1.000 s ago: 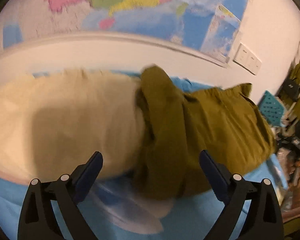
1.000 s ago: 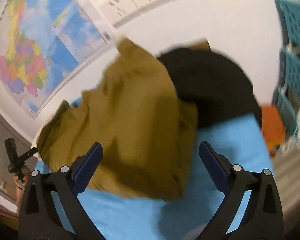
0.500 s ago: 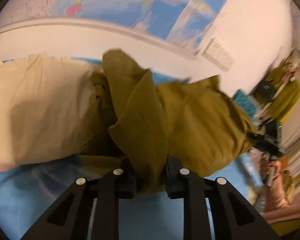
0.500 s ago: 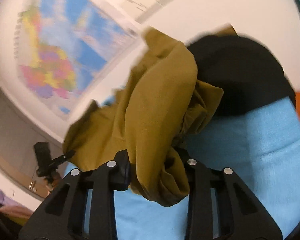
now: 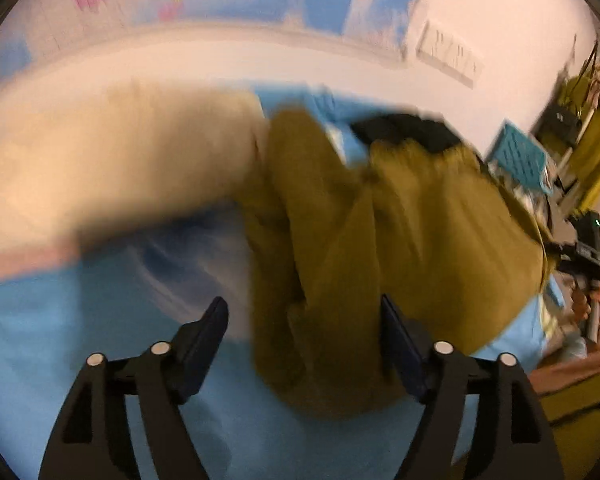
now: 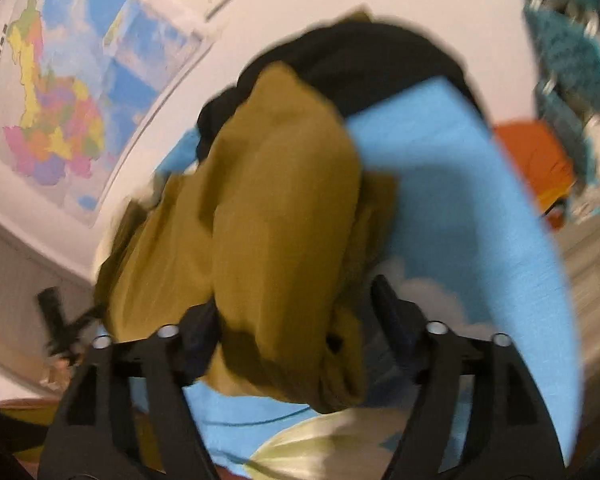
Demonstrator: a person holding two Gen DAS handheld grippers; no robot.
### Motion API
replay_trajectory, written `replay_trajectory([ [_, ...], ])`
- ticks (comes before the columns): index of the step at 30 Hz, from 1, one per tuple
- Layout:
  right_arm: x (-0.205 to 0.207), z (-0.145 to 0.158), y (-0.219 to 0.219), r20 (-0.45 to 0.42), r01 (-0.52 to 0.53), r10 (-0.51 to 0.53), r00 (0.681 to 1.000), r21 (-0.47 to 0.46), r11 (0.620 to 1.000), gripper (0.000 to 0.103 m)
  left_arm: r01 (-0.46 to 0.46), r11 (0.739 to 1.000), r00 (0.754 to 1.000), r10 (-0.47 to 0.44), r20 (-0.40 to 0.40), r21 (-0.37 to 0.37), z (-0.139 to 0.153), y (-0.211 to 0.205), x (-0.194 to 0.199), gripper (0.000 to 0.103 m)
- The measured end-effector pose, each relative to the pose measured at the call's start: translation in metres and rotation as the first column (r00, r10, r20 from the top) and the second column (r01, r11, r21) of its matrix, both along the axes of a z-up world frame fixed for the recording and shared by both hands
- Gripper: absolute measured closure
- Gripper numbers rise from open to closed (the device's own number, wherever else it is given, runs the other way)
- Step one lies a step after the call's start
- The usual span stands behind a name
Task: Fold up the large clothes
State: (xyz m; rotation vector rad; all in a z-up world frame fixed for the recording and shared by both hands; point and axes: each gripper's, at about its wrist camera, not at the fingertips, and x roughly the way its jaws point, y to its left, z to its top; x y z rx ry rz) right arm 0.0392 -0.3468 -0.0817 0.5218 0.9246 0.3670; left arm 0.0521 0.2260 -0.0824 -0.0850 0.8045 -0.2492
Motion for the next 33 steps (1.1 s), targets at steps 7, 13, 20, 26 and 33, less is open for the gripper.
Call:
replay_trajectory([
  [7, 0.024, 0.051, 0.019, 0.173, 0.027, 0.000, 0.985, -0.153, 0.988, 0.014, 0.052, 0.993, 0.992, -0.063, 0.105, 0.110, 0.027, -0.029, 0.017, 0.019],
  [13, 0.066, 0.045, 0.089, 0.177, -0.112, 0.172, 0.969, -0.305, 0.946, 0.017, 0.105, 0.975, 0.995, -0.102, -0.023, 0.196, -0.002, -0.058, 0.075, 0.037],
  [20, 0.104, 0.009, 0.115, 0.042, -0.163, 0.191, 0.981, -0.358, 0.919, 0.101, 0.043, 0.986, 0.996, -0.029, -0.087, 0.163, -0.016, -0.042, 0.114, 0.074],
  [26, 0.088, 0.024, 0.085, 0.117, -0.054, 0.091, 0.989, -0.286, 0.957, 0.102, 0.019, 0.991, 0.999, -0.012, -0.053, 0.136, -0.009, -0.040, 0.127, 0.081],
  [33, 0.092, -0.002, 0.097, 0.011, -0.067, 0.076, 0.997, -0.360, 0.931, 0.078, 0.010, 0.966, 1.000, -0.005, -0.022, 0.258, -0.011, -0.056, 0.121, 0.057],
])
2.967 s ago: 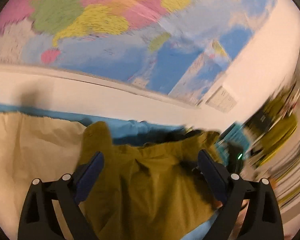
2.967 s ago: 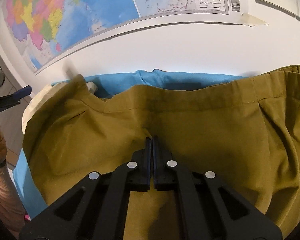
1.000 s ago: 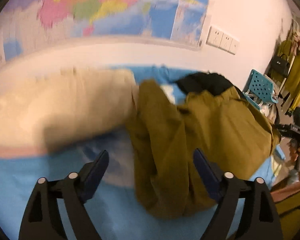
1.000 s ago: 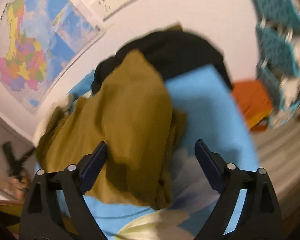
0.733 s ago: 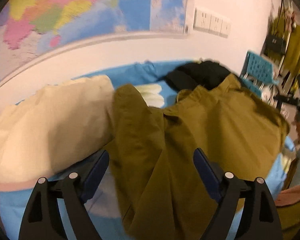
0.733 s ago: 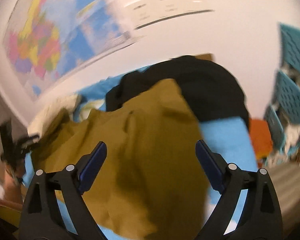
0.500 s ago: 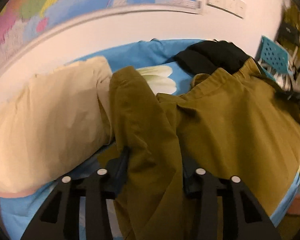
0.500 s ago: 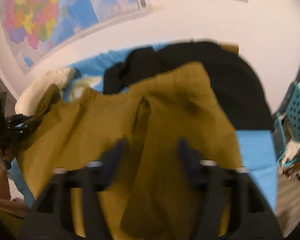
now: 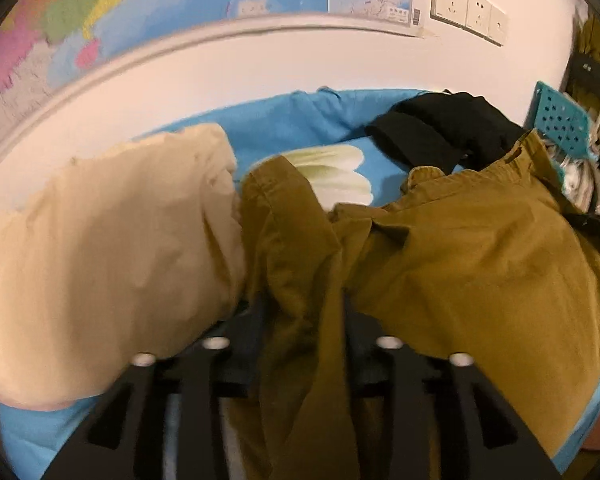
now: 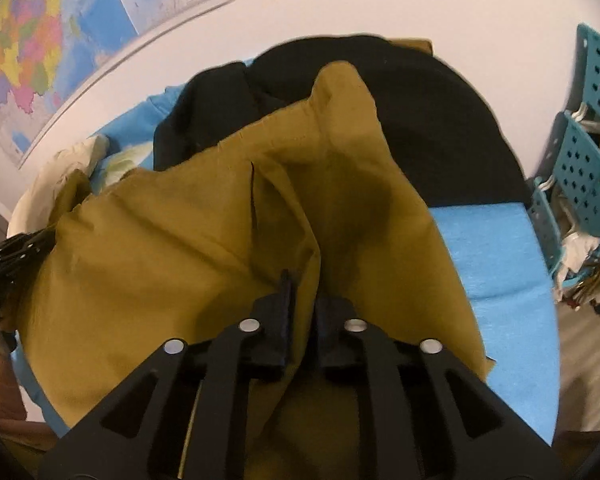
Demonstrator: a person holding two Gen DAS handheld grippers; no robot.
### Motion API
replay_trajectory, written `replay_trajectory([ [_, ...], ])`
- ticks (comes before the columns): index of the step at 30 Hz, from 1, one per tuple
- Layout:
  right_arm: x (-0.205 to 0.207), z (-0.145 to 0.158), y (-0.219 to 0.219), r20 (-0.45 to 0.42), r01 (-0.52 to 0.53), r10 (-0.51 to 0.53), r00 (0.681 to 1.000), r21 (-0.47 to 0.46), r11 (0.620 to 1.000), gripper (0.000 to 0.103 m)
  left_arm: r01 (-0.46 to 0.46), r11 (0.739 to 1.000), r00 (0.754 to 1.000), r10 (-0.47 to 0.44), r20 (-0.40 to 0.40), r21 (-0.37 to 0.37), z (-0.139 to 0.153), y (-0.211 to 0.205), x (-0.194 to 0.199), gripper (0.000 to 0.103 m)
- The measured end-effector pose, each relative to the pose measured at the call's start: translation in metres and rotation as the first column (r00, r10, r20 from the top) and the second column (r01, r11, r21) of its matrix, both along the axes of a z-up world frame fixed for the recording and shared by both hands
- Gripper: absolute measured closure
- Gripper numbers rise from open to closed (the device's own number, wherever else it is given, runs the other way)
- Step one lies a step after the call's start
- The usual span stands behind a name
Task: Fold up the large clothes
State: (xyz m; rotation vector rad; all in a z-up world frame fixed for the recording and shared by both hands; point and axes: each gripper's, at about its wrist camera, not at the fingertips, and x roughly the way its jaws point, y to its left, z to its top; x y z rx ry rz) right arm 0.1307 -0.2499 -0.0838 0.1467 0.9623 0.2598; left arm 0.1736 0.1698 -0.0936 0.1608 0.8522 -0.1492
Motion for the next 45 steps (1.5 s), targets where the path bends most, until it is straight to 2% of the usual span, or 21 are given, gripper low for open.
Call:
replay_trajectory([
  [1, -0.002, 0.004, 0.001, 0.015, 0.003, -0.003, 1.000, 0.006, 1.000, 0.071, 0.000, 1.000, 1.000, 0.000, 0.013, 0.008, 0.003, 0.000, -0.003, 0.052],
  [2, -0.006, 0.011, 0.000, 0.045, 0.014, -0.015, 0.999, 0.011, 1.000, 0.061, 0.009, 1.000, 1.000, -0.009, 0.029, 0.013, 0.008, -0.002, -0.007, 0.051],
  [4, -0.013, 0.021, 0.004, 0.087, 0.011, -0.011, 0.996, 0.003, 1.000, 0.057, 0.017, 1.000, 0.999, -0.018, 0.049, 0.021, 0.015, -0.004, -0.014, 0.047],
  [7, -0.020, 0.035, 0.013, 0.129, -0.014, 0.012, 0.992, 0.014, 1.000, 0.056, 0.039, 0.999, 0.997, -0.041, 0.066, 0.033, 0.019, -0.010, -0.022, 0.047],
  [12, -0.021, 0.039, 0.031, 0.154, -0.064, 0.062, 0.986, 0.006, 0.998, 0.057, 0.058, 0.996, 0.996, -0.063, 0.068, 0.061, 0.017, -0.022, -0.029, 0.047],
  [19, -0.012, 0.027, 0.038, 0.116, -0.076, 0.071, 0.991, 0.032, 0.997, 0.057, 0.064, 0.995, 0.996, -0.068, 0.057, 0.073, 0.011, -0.025, -0.027, 0.047],
  [31, 0.012, -0.006, 0.031, 0.022, -0.046, 0.045, 0.999, 0.052, 0.998, 0.058, 0.040, 0.998, 0.999, -0.041, 0.018, 0.044, 0.000, -0.015, -0.015, 0.047],
  [38, 0.008, -0.001, 0.029, 0.029, -0.049, 0.047, 0.998, 0.068, 0.996, 0.056, 0.038, 0.998, 0.999, -0.039, 0.016, 0.045, -0.002, -0.015, -0.015, 0.047],
  [45, -0.013, 0.018, 0.027, 0.073, -0.081, 0.074, 0.995, 0.094, 0.992, 0.053, 0.030, 0.998, 0.999, -0.031, 0.018, 0.057, -0.003, -0.016, -0.017, 0.047],
])
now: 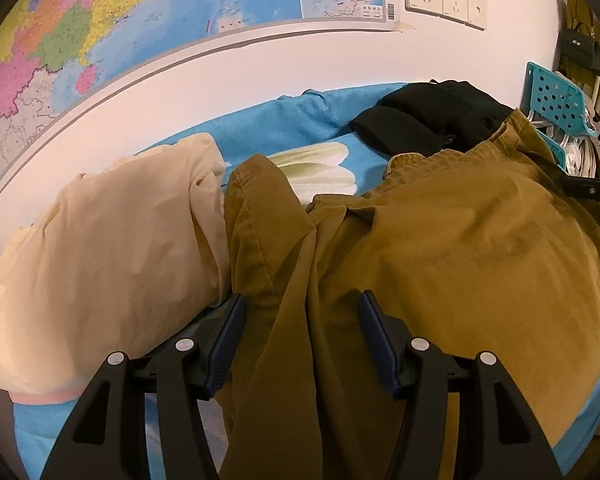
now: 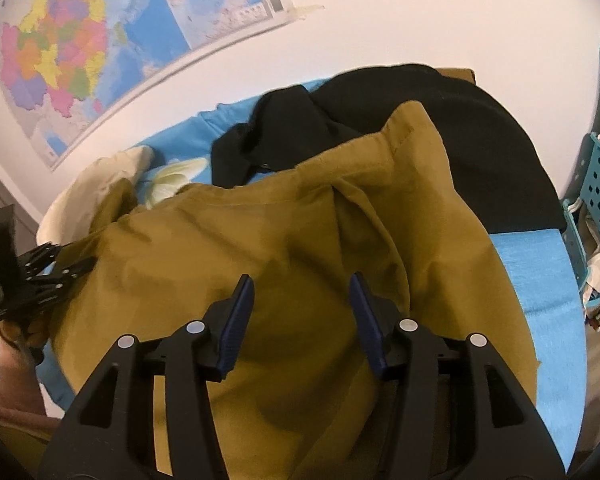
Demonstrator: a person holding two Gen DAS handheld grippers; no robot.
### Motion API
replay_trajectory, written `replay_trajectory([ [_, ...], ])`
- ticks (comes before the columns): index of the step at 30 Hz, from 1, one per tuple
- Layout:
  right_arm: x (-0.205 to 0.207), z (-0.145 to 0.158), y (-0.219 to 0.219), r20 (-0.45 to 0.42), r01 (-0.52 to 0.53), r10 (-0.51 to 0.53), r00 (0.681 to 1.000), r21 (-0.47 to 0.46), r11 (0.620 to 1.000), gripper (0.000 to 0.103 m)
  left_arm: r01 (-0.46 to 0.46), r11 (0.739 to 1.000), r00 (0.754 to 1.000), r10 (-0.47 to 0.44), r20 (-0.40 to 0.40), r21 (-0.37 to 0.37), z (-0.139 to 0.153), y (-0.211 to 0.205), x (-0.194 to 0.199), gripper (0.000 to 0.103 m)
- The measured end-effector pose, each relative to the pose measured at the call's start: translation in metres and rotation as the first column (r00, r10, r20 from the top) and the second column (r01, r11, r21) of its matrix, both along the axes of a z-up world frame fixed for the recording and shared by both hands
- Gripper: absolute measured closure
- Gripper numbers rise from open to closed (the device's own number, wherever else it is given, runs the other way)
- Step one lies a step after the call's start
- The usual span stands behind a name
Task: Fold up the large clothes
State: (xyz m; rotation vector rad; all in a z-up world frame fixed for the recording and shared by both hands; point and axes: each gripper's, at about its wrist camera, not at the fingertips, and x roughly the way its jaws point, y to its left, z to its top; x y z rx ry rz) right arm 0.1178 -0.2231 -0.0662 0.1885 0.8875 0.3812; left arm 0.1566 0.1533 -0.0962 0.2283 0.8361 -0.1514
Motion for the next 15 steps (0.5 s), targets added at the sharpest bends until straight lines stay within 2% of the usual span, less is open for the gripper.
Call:
replay_trajectory([
  [6, -0.013, 0.005, -0.005, 0.019, -0.009, 0.009, 1.000, 0.019, 1.000, 0.052, -0.004, 1.000, 1.000, 0.004, 0.000, 0.001, 0.000, 0.002, 0.000, 0.047],
  [15, -0.001, -0.020, -0.011, -0.022, 0.012, -0.012, 1.000, 0.006, 1.000, 0.052, -0.008, 1.000, 1.000, 0.008, -0.002, 0.006, -0.003, 0.002, -0.001, 0.046],
])
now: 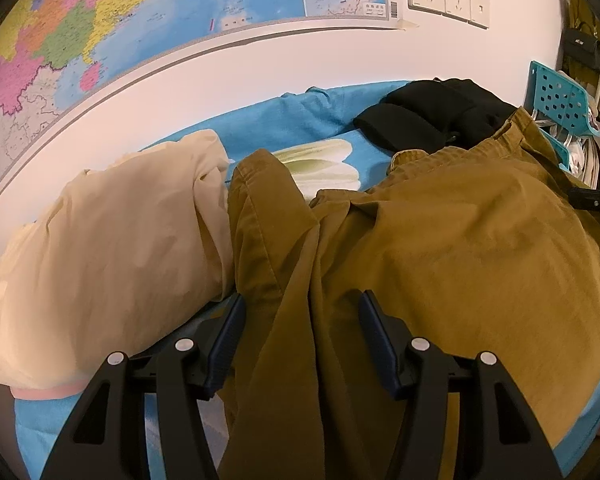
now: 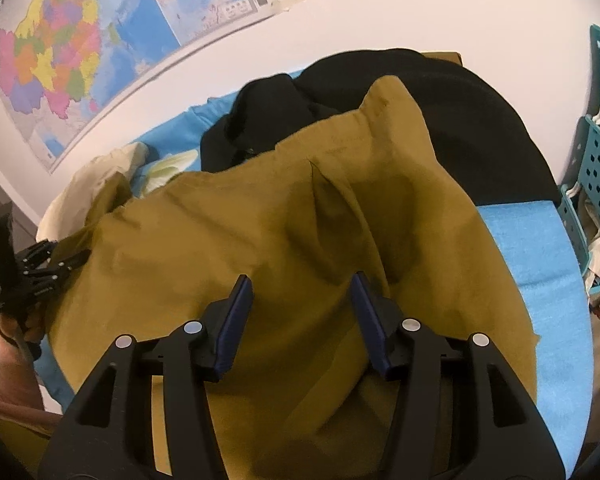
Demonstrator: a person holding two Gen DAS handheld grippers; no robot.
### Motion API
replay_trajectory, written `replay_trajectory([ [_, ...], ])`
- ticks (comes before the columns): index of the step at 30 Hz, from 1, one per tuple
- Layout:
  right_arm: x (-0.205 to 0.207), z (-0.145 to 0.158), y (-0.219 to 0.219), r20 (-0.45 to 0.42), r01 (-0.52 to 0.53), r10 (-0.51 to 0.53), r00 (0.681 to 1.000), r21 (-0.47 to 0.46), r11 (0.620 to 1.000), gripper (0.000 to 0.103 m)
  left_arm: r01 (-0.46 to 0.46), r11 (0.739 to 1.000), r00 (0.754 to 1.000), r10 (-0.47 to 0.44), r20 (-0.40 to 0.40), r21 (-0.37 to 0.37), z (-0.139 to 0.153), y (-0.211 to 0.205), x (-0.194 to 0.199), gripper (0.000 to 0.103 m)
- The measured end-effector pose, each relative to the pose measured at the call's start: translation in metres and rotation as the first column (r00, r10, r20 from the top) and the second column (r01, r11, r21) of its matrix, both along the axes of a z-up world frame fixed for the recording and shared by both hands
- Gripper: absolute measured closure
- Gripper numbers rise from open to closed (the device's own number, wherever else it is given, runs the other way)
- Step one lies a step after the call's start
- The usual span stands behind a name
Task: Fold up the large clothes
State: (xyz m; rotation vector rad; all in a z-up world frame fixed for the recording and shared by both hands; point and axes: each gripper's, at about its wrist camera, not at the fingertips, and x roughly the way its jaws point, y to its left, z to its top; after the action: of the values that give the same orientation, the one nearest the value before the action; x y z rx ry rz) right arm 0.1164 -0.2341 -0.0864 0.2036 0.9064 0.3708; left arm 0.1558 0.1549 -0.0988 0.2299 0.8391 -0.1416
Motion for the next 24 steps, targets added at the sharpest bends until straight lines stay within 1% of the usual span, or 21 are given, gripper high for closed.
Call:
replay_trajectory([
  [3, 0.002, -0.003, 0.000, -0.006, 0.007, -0.007, 1.000, 0.003, 1.000, 0.052, -0.015, 1.000, 1.000, 0.015, -0.007, -0.003, -0.002, 0.003, 0.002, 0.041],
  [5, 0.001, -0.001, -0.002, -0.006, 0.011, -0.010, 1.000, 0.014, 1.000, 0.052, -0.023, 1.000, 1.000, 0.023, -0.013, -0.016, -0.002, 0.005, 0.002, 0.040],
  [11, -0.013, 0.011, -0.010, 0.015, 0.014, -0.014, 1.000, 0.051, 0.999, 0.051, -0.033, 0.999, 0.999, 0.032, -0.008, -0.007, 0.001, 0.006, -0.006, 0.041],
  [15, -0.027, 0.021, -0.013, 0.032, 0.006, -0.008, 0.999, 0.059, 0.998, 0.050, -0.035, 0.999, 0.999, 0.035, 0.004, -0.006, 0.007, 0.007, -0.017, 0.041],
  [19, -0.041, 0.029, -0.014, 0.053, -0.006, 0.003, 0.999, 0.052, 0.999, 0.049, -0.041, 0.999, 0.999, 0.041, 0.016, -0.010, 0.010, 0.009, -0.031, 0.036],
  [24, -0.058, 0.034, -0.020, 0.074, -0.010, 0.006, 0.997, 0.047, 0.999, 0.049, -0.043, 0.999, 0.999, 0.043, 0.018, -0.024, 0.010, 0.013, -0.051, 0.036],
])
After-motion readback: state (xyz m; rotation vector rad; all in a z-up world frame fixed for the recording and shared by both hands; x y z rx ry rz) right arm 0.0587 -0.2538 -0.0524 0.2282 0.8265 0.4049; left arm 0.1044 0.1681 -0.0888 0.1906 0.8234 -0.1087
